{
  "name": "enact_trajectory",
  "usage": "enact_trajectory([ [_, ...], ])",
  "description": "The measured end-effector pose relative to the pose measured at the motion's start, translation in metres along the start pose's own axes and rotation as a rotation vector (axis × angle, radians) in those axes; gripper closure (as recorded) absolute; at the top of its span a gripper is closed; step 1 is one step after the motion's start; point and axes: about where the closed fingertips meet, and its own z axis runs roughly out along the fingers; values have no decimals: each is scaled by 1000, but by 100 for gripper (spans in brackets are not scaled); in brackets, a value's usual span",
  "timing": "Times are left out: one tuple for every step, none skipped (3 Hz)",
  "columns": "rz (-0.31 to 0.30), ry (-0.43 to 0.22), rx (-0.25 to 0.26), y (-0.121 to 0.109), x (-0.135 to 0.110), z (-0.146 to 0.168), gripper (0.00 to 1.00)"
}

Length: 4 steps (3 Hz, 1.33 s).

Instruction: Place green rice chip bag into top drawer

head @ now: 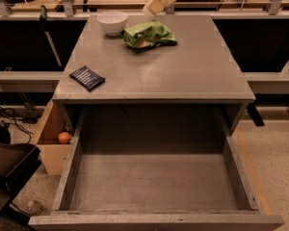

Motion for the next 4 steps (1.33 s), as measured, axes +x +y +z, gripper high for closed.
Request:
enact_trajectory([
  [-36,73,13,-3,15,26,0],
  [-77,163,5,-15,54,86,0],
  [-50,169,-27,-21,84,142,0],
  [12,138,-73,-19,111,196,0],
])
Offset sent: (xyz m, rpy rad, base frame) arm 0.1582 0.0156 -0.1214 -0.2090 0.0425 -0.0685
